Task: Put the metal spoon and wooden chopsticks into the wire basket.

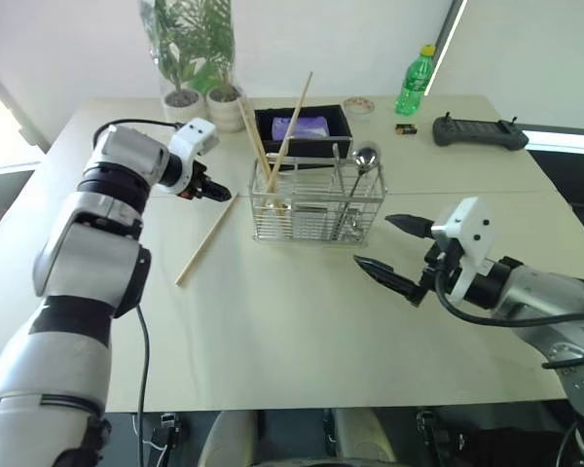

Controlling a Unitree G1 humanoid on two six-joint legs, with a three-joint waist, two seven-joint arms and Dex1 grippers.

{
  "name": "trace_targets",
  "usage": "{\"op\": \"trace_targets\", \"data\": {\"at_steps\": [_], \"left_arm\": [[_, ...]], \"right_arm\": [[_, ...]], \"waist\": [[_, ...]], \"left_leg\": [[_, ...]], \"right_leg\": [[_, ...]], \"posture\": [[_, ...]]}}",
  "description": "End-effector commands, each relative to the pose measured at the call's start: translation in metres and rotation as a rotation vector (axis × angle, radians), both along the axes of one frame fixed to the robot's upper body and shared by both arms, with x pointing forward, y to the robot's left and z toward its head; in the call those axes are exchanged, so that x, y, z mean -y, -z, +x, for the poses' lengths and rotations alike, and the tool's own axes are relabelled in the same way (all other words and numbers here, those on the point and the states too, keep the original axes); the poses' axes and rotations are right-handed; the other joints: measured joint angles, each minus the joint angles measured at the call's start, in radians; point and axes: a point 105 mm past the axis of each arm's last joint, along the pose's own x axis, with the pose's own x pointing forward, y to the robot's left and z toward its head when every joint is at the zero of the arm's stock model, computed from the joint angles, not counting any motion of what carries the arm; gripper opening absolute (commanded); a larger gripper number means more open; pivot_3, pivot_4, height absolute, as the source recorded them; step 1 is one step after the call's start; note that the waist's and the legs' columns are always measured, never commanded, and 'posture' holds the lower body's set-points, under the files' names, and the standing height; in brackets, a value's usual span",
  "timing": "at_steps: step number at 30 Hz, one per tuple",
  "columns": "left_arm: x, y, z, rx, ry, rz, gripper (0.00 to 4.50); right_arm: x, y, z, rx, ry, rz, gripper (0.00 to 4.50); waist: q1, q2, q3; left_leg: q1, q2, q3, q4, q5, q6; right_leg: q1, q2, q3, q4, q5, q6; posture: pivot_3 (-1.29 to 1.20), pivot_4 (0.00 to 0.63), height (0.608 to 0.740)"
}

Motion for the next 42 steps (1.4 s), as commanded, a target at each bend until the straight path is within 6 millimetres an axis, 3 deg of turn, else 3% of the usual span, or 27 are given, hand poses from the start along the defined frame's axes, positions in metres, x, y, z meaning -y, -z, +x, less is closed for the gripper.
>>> {"op": "trace_targets", "data": {"at_steps": [1, 16, 22, 25, 29, 42], "left_arm": [[-0.004, -0.004, 0.004, 0.032, 0.0, 0.061, 3.03], [0.002, 0.039, 0.003, -0.01, 0.006, 0.134, 3.03], [0.0, 0.046, 0.001, -0.029, -0.001, 0.138, 3.03], [-0.001, 0.048, 0.0, -0.034, -0.002, 0.136, 2.15], [-0.002, 0.049, 0.0, -0.032, -0.013, 0.128, 0.08], [-0.013, 0.042, 0.002, -0.02, -0.105, 0.059, 0.03]], "right_arm": [[-0.002, -0.011, -0.006, 0.056, 0.007, 0.006, 4.5], [0.002, -0.019, -0.005, 0.071, 0.058, 0.068, 4.5], [0.003, -0.02, -0.004, 0.071, 0.063, 0.077, 4.5], [0.003, -0.021, -0.003, 0.071, 0.065, 0.083, 4.5], [0.004, -0.021, -0.002, 0.069, 0.066, 0.086, 4.5], [0.003, -0.023, 0.001, 0.066, 0.054, 0.088, 4.5]], "waist": [[-0.001, 0.0, 0.0], [0.0, 0.0, 0.0], [0.001, -0.001, 0.0], [0.001, -0.001, 0.0], [0.001, -0.001, 0.0], [0.001, -0.001, 0.0]], "left_leg": [[0.0, 0.0, 0.0, 0.0, 0.0, 0.0], [0.0, 0.0, 0.0, 0.0, 0.0, 0.0], [0.0, 0.0, 0.0, 0.001, 0.0, 0.0], [0.0, 0.0, 0.0, 0.001, 0.0, 0.0], [0.0, 0.0, 0.0, 0.001, 0.0, 0.0], [0.0, 0.0, 0.0, 0.001, 0.0, 0.0]], "right_leg": [[0.0, 0.0, 0.0, 0.0, 0.0, 0.0], [0.0, 0.0, 0.0, 0.001, 0.0, 0.0], [0.0, 0.0, 0.0, 0.001, 0.0, 0.0], [0.0, 0.0, 0.0, 0.001, 0.0, 0.0], [0.0, 0.0, 0.0, 0.001, 0.0, 0.0], [0.0, 0.0, 0.0, 0.002, 0.0, 0.0]], "posture": [[0.0, 0.15, 0.716], [0.0, 0.15, 0.716], [0.0, 0.15, 0.716], [0.0, 0.15, 0.716], [0.0, 0.15, 0.716], [0.0, 0.15, 0.716]]}}
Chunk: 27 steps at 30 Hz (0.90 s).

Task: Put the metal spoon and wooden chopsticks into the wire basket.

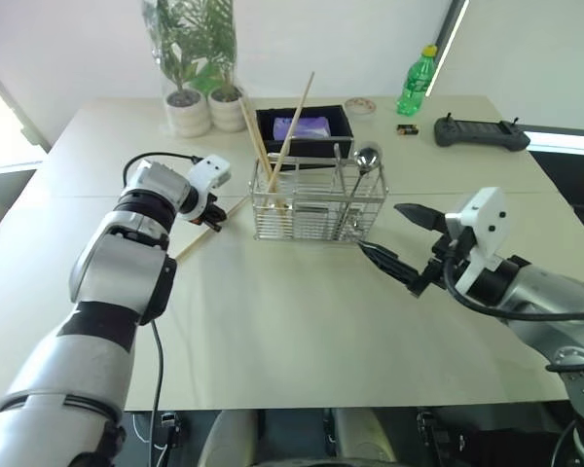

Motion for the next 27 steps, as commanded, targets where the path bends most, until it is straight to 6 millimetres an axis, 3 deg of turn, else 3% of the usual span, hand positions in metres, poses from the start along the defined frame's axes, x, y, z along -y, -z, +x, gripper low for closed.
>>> {"op": "trace_targets", "data": {"at_steps": [1, 8, 13, 14, 17, 22, 27], "left_arm": [[-0.014, -0.01, 0.003, 0.032, -0.075, -0.046, 0.03], [-0.033, -0.05, 0.019, 0.248, -0.202, -0.197, 0.03], [-0.035, -0.095, 0.028, 0.435, -0.261, -0.431, 0.03], [-0.033, -0.113, 0.028, 0.523, -0.235, -0.481, 0.03], [-0.026, -0.159, 0.021, 0.737, -0.157, -0.603, 0.03], [-0.018, -0.205, 0.004, 0.898, -0.114, -0.727, 0.03], [-0.002, -0.264, -0.021, 1.122, 0.011, -0.814, 0.03]], "right_arm": [[0.0, -0.01, 0.0, 0.039, -0.012, 0.002, 4.5], [0.0, -0.008, -0.004, 0.027, -0.056, -0.055, 4.5], [0.006, -0.007, -0.005, 0.018, -0.056, -0.08, 4.5], [0.007, -0.007, -0.004, 0.017, -0.054, -0.083, 4.5], [0.009, -0.007, -0.003, 0.014, -0.053, -0.089, 4.5], [0.009, -0.006, -0.003, 0.008, -0.056, -0.096, 4.5], [0.01, -0.006, -0.002, 0.008, -0.049, -0.089, 4.5]], "waist": [[-0.001, 0.0, 0.0], [-0.001, 0.0, 0.0], [0.002, -0.001, 0.0], [0.001, -0.001, -0.001], [0.001, -0.001, -0.001], [0.001, 0.0, -0.001], [0.001, 0.0, -0.001]], "left_leg": [[0.0, 0.0, 0.0, 0.0, 0.0, 0.0], [0.001, 0.0, 0.0, 0.0, 0.0, 0.0], [0.0, 0.0, 0.0, 0.0, 0.0, 0.0], [0.0, 0.0, 0.0, 0.0, 0.0, 0.0], [0.001, 0.001, 0.0, 0.0, 0.0, 0.0], [0.001, 0.0, 0.0, 0.0, 0.0, 0.0], [0.002, 0.0, 0.0, 0.001, 0.0, 0.0]], "right_leg": [[0.0, 0.0, 0.0, 0.0, 0.0, 0.0], [0.0, 0.0, 0.0, 0.001, 0.0, 0.0], [0.0, 0.0, 0.0, 0.001, 0.0, 0.0], [0.0, -0.001, 0.0, 0.001, 0.0, 0.0], [0.0, -0.001, 0.0, 0.001, 0.0, 0.0], [0.0, -0.001, 0.001, 0.002, 0.001, 0.0], [0.0, -0.001, 0.001, 0.002, 0.001, 0.0]], "posture": [[0.0, 0.15, 0.716], [0.0, 0.15, 0.716], [0.0, 0.15, 0.716], [0.0, 0.15, 0.716], [0.0, 0.15, 0.716], [0.0, 0.15, 0.716], [0.0, 0.15, 0.716]]}}
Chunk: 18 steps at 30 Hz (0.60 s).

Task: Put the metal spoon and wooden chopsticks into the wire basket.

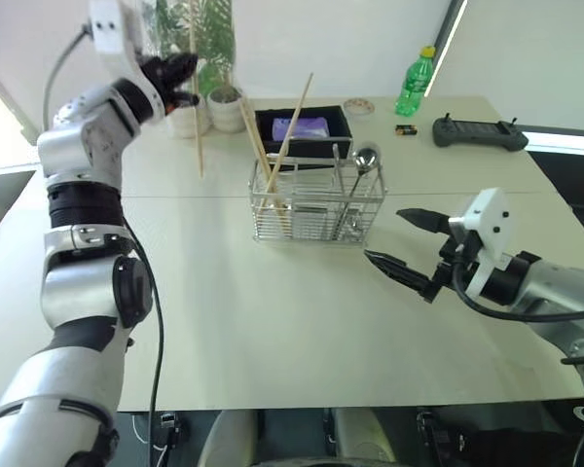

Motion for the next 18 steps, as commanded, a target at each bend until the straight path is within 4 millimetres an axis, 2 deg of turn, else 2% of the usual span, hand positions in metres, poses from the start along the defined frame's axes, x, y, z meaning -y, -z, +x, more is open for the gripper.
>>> {"op": "trace_targets", "data": {"at_steps": [1, 4, 9, 13, 18], "left_arm": [[0.014, -0.063, -0.027, 0.244, 0.054, -0.043, 0.03], [0.032, -0.075, -0.035, 0.286, 0.109, -0.075, 0.03], [0.07, -0.074, -0.046, 0.321, 0.22, -0.076, 0.03], [0.09, -0.054, -0.042, 0.277, 0.257, -0.078, 0.03], [0.105, -0.031, -0.038, 0.236, 0.278, -0.075, 0.03]], "right_arm": [[0.002, -0.007, 0.001, 0.037, 0.011, 0.003, 4.5], [0.002, -0.008, 0.0, 0.039, 0.017, 0.011, 4.5], [0.002, -0.008, 0.001, 0.042, 0.026, 0.023, 4.5], [0.002, -0.009, 0.001, 0.045, 0.032, 0.03, 4.5], [0.003, -0.011, 0.001, 0.051, 0.042, 0.039, 4.5]], "waist": [[0.001, 0.0, 0.0], [0.003, 0.0, 0.0], [0.002, 0.0, 0.0], [-0.001, 0.0, 0.0], [-0.001, 0.0, 0.0]], "left_leg": [[0.0, 0.0, 0.0, 0.0, 0.0, 0.0], [0.0, 0.0, 0.0, 0.001, 0.0, 0.0], [0.0, 0.0, 0.0, 0.001, 0.0, 0.0], [0.001, 0.0, 0.0, 0.0, 0.0, 0.0], [0.001, 0.0, 0.001, 0.0, 0.0, 0.0]], "right_leg": [[0.0, 0.0, 0.0, 0.0, 0.0, 0.0], [0.001, 0.0, 0.0, -0.001, 0.0, 0.0], [0.001, 0.0, 0.0, -0.001, 0.0, 0.0], [0.001, 0.0, 0.0, -0.001, 0.0, 0.0], [0.001, 0.001, 0.001, -0.001, 0.0, 0.0]], "posture": [[0.0, 0.15, 0.716], [0.0, 0.15, 0.716], [0.0, 0.15, 0.716], [0.0, 0.15, 0.716], [0.0, 0.15, 0.716]]}}
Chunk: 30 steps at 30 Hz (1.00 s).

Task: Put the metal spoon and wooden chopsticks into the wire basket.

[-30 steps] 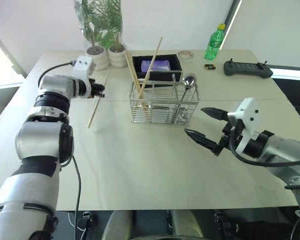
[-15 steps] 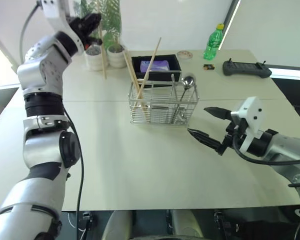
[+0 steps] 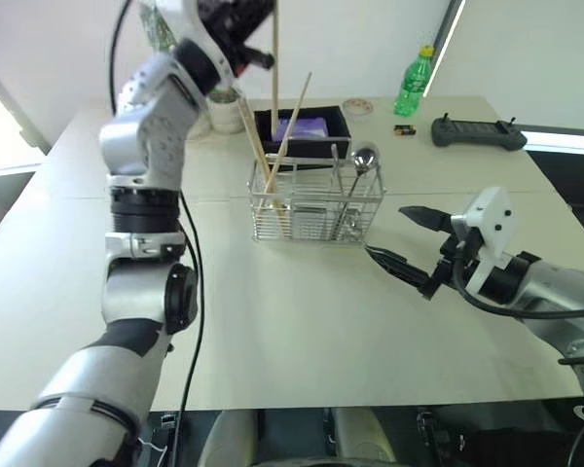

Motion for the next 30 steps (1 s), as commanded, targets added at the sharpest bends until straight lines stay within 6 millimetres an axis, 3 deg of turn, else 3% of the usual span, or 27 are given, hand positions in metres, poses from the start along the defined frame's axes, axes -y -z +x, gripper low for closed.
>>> {"op": "trace_targets", "data": {"at_steps": [1, 5, 12, 20, 23, 29, 30], "left_arm": [[0.005, -0.009, -0.011, 0.073, 0.002, 0.002, 0.03], [0.014, 0.003, -0.015, 0.068, 0.022, 0.027, 0.03], [0.022, 0.003, -0.023, 0.069, 0.051, 0.025, 0.03], [0.019, 0.014, -0.02, 0.03, 0.037, 0.032, 0.03], [0.018, 0.016, -0.018, 0.024, 0.028, 0.031, 1.08], [0.018, 0.016, -0.02, 0.028, 0.026, 0.025, 4.02], [0.018, 0.015, -0.02, 0.028, 0.025, 0.021, 4.02]], "right_arm": [[0.002, -0.01, -0.002, 0.043, 0.012, 0.013, 4.5], [0.004, -0.011, -0.002, 0.043, 0.022, 0.019, 4.5], [0.005, -0.01, -0.001, 0.04, 0.033, 0.025, 4.5], [0.005, -0.013, 0.001, 0.045, 0.041, 0.045, 4.5], [0.005, -0.015, 0.002, 0.046, 0.043, 0.052, 4.5], [0.005, -0.015, 0.002, 0.043, 0.044, 0.057, 4.5], [0.005, -0.015, 0.003, 0.042, 0.044, 0.058, 4.5]], "waist": [[0.0, 0.0, 0.0], [0.002, 0.0, 0.0], [0.003, 0.0, 0.0], [0.002, 0.0, 0.0], [0.002, 0.0, 0.0], [0.003, 0.0, 0.0], [0.003, 0.0, 0.0]], "left_leg": [[0.0, 0.0, 0.0, 0.0, 0.0, 0.0], [0.0, 0.0, 0.0, 0.0, 0.0, 0.0], [-0.001, 0.0, 0.0, 0.0, 0.0, 0.0], [0.0, 0.0, 0.0, 0.0, 0.0, 0.0], [0.0, 0.0, 0.0, 0.0, 0.0, 0.0], [0.0, 0.0, 0.0, 0.0, 0.0, 0.0], [0.0, 0.0, 0.0, 0.0, 0.0, 0.0]], "right_leg": [[0.0, 0.0, 0.0, 0.0, 0.0, 0.0], [0.0, 0.0, 0.0, 0.0, 0.0, 0.0], [0.0, 0.0, 0.0, -0.001, 0.0, 0.0], [0.0, 0.0, 0.0, -0.001, 0.0, 0.0], [0.0, 0.0, 0.0, -0.001, 0.0, 0.0], [0.001, 0.0, 0.0, -0.001, 0.0, 0.0], [0.001, 0.0, 0.0, -0.001, 0.0, 0.0]], "posture": [[0.0, 0.15, 0.716], [0.0, 0.15, 0.716], [0.0, 0.15, 0.716], [0.0, 0.15, 0.716], [0.0, 0.15, 0.716], [0.0, 0.15, 0.716], [0.0, 0.15, 0.716]]}}
